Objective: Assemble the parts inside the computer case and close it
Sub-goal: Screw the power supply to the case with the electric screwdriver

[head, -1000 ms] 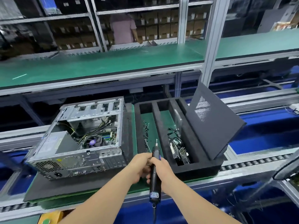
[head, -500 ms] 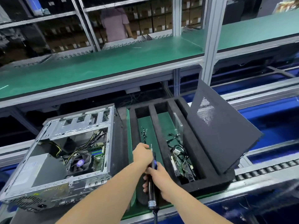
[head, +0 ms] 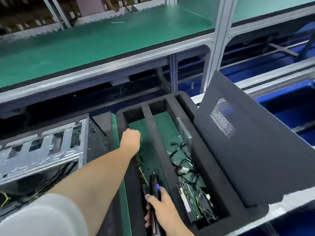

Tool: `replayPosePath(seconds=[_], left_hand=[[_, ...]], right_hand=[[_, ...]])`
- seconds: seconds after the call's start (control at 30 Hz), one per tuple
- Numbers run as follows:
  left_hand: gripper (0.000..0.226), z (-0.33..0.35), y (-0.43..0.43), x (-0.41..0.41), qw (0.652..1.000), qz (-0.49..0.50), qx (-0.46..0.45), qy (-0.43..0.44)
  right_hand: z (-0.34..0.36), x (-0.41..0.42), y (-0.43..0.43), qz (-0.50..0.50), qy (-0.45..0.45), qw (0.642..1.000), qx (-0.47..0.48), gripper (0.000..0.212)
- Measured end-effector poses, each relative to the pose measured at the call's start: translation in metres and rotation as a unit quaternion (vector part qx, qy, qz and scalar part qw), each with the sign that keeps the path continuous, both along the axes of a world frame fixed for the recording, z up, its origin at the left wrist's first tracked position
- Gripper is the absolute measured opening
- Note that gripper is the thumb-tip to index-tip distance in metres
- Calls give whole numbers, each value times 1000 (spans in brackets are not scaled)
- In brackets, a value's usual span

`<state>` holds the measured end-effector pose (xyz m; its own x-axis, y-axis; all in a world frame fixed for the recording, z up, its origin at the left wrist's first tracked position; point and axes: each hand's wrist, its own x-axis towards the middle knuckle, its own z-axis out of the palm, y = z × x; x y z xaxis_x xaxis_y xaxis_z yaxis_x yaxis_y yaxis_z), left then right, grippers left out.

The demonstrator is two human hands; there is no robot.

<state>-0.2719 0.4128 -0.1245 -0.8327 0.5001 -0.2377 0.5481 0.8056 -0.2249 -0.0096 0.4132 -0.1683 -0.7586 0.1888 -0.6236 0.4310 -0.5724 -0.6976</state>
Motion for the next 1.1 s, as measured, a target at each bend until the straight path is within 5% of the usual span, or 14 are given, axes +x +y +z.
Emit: replayPosePath(seconds=[0.2, 0.73, 0.9, 1.1], left_hand=[[19, -25, 8, -14, 990, -69, -112, 51], [23, -35, 10, -22, 993, -97, -62, 15], [2, -17, 14, -42, 987, 13, 112, -112], [19, 5, 5, -55, 940, 72, 293, -161]], right_hand=[[-10, -23, 2, -35, 7, 999, -17, 28], [6, -40, 9, -20, 10, 1000, -1, 28], [6, -37, 6, -27, 2, 1000, 1, 28], [14, -31, 4, -34, 15, 999, -9, 26]])
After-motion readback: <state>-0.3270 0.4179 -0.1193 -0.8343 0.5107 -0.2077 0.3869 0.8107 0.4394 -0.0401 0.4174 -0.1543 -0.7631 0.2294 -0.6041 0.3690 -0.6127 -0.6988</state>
